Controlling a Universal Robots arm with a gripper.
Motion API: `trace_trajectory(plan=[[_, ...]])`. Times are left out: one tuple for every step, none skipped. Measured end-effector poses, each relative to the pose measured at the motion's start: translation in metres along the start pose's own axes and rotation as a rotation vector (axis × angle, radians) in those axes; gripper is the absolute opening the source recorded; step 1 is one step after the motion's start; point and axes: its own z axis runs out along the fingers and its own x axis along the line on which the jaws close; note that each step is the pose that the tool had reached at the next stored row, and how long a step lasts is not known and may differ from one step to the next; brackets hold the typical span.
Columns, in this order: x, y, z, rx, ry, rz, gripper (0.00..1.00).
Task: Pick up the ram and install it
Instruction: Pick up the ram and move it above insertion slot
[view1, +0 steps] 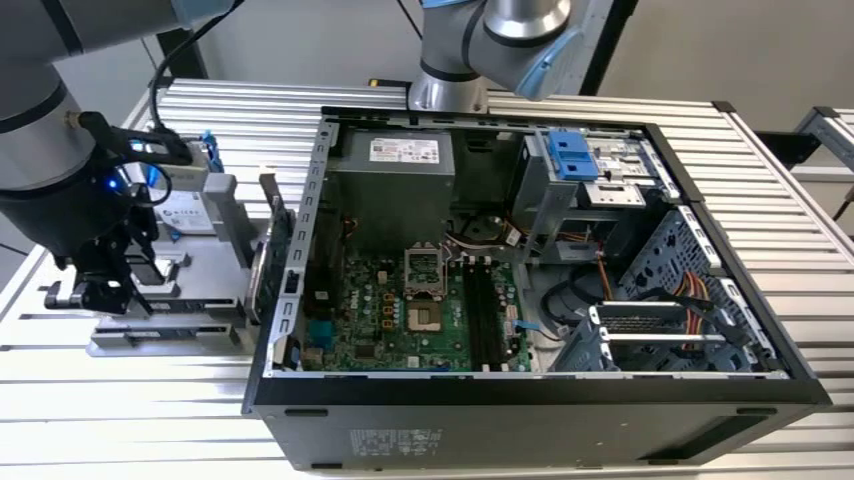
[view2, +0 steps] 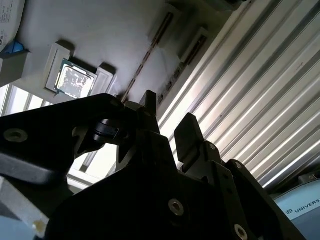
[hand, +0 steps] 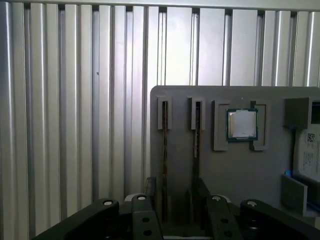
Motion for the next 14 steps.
trace_trajectory(plan=[[0.0,0.0,0.001,0.0,0.0002,-0.001,1.0],[0.0,0.0001,0.0019,-0.0001,0.0005,-0.001,1.0],[0.0,0.0001,0.003,-0.0001,0.0007,-0.002,1.0],[0.0001,0.0002,0.004,-0.0001,0.0007,-0.003,1.0],[0.0002,0.0003,0.005,-0.0001,0.0007,-0.006,1.0],[0.0003,0.0004,0.0058,-0.0002,0.0008,-0.01,1.0],[0.0004,0.0005,0.0065,-0.0003,0.0008,-0.014,1.0],[0.0006,0.0007,0.0073,-0.0004,0.0007,-0.018,1.0],[0.0008,0.0008,0.008,-0.0004,0.0008,-0.021,1.0],[0.0011,0.0009,0.0088,-0.0004,0.0007,-0.024,1.0],[0.0014,0.001,0.0096,-0.0004,0.0006,-0.026,1.0],[0.0016,0.001,0.0103,-0.0004,0.0008,-0.028,1.0],[0.0018,0.0011,0.0112,-0.0003,0.0015,-0.029,1.0],[0.002,0.0011,0.012,-0.0005,0.0025,-0.03,1.0]])
